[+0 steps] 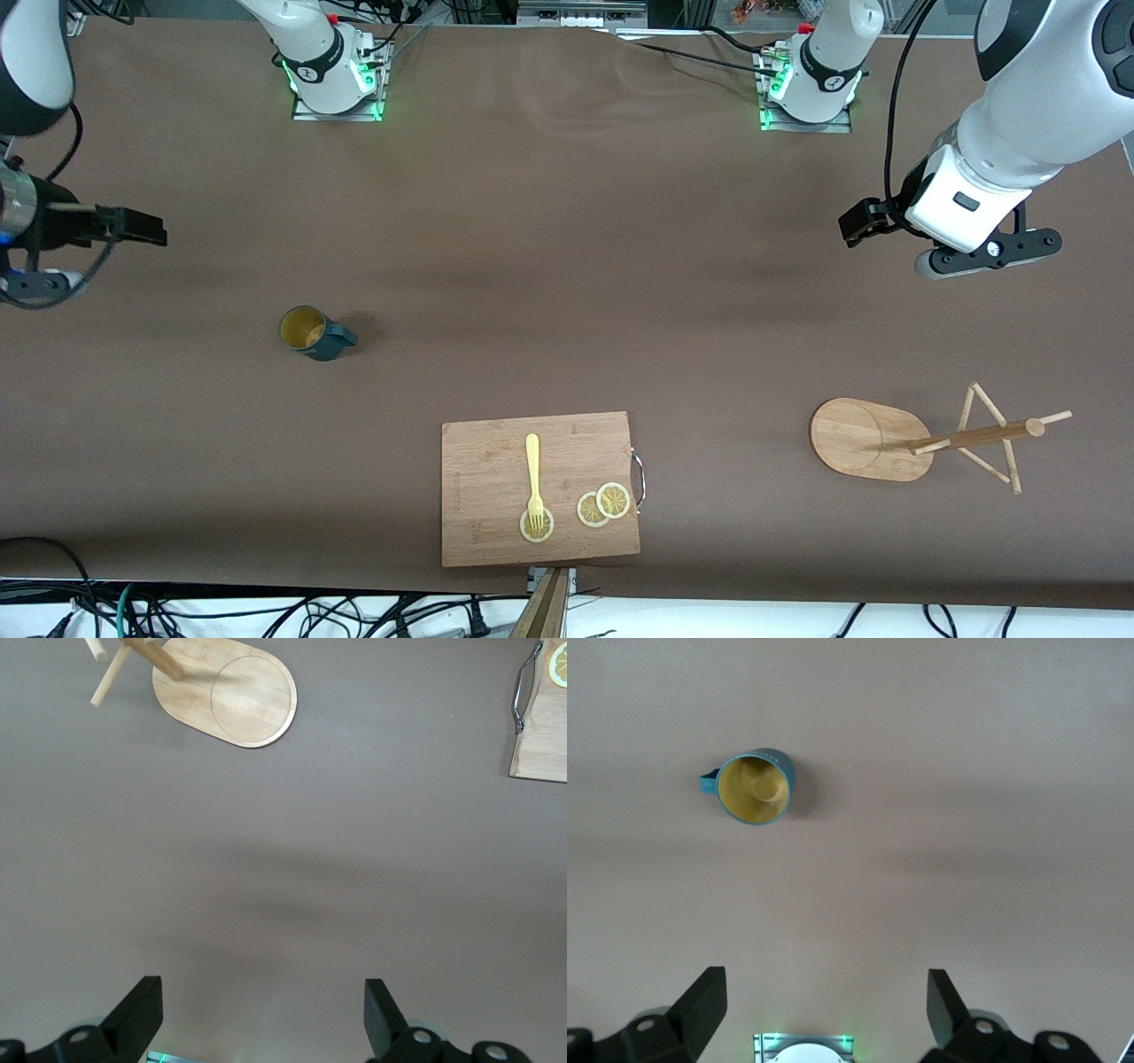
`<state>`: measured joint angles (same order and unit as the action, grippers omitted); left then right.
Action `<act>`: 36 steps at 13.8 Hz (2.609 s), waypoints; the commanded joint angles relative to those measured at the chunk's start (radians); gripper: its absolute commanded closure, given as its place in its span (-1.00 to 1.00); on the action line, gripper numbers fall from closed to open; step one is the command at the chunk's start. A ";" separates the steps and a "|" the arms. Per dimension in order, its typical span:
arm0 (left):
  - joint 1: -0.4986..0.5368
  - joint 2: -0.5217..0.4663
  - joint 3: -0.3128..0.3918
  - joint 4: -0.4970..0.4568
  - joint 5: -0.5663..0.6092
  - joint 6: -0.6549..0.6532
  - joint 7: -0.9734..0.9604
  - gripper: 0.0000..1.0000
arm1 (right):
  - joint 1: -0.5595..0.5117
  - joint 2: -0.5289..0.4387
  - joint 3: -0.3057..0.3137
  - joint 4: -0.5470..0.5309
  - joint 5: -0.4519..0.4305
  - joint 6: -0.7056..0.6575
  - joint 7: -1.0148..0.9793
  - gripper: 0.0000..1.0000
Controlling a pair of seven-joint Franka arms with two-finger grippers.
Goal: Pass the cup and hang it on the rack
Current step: 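Reach the right gripper down to the teal mug, then grasp the teal mug rim with the right gripper while the left gripper approaches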
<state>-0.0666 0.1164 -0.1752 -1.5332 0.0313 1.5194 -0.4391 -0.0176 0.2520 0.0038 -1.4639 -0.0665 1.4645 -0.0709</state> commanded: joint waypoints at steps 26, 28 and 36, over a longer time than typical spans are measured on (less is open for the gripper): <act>0.034 -0.050 0.013 0.042 0.052 -0.219 0.178 -1.00 | 0.042 0.207 -0.004 -0.437 0.093 0.714 0.166 -0.26; 0.079 -0.159 0.010 -0.083 0.032 -0.194 0.187 -1.00 | 0.042 0.207 -0.004 -0.437 0.093 0.714 0.181 0.91; 0.083 -0.328 0.008 -0.749 -0.024 0.439 0.187 -1.00 | 0.062 0.204 0.007 -0.388 0.093 0.706 0.211 1.00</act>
<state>0.0012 -0.1599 -0.1605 -2.1310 0.0303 1.8207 -0.2789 0.0310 0.4621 0.0036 -1.8775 0.0170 2.1728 0.1280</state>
